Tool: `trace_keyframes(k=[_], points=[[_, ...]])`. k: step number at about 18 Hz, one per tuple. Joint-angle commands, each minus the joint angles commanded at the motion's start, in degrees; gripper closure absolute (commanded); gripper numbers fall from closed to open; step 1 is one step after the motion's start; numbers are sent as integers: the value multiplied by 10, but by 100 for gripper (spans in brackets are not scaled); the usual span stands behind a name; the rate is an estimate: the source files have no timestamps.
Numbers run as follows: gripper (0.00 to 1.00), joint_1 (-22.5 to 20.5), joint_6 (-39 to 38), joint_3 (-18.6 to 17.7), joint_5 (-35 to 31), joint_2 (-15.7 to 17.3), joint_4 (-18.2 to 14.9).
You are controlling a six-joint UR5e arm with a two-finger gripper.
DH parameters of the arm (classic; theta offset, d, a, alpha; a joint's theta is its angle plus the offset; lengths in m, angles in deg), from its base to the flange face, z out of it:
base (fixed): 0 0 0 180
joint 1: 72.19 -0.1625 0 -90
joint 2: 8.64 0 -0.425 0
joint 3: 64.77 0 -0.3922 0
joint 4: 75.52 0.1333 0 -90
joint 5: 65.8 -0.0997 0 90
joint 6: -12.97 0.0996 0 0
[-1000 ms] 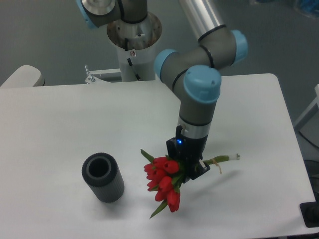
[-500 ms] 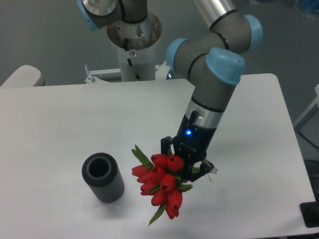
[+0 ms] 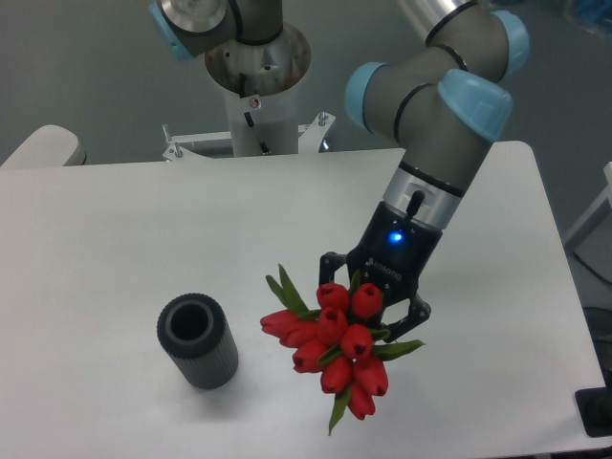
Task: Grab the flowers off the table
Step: 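Lift the grasped tulip bunch up off the table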
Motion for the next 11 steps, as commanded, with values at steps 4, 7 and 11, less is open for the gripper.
trace_keyframes(k=[4, 7, 11], points=[[68, -3, 3, -6, -1, 3, 2], [68, -3, 2, -5, -1, 3, 2], [68, -2, 2, -4, -1, 2, 1]])
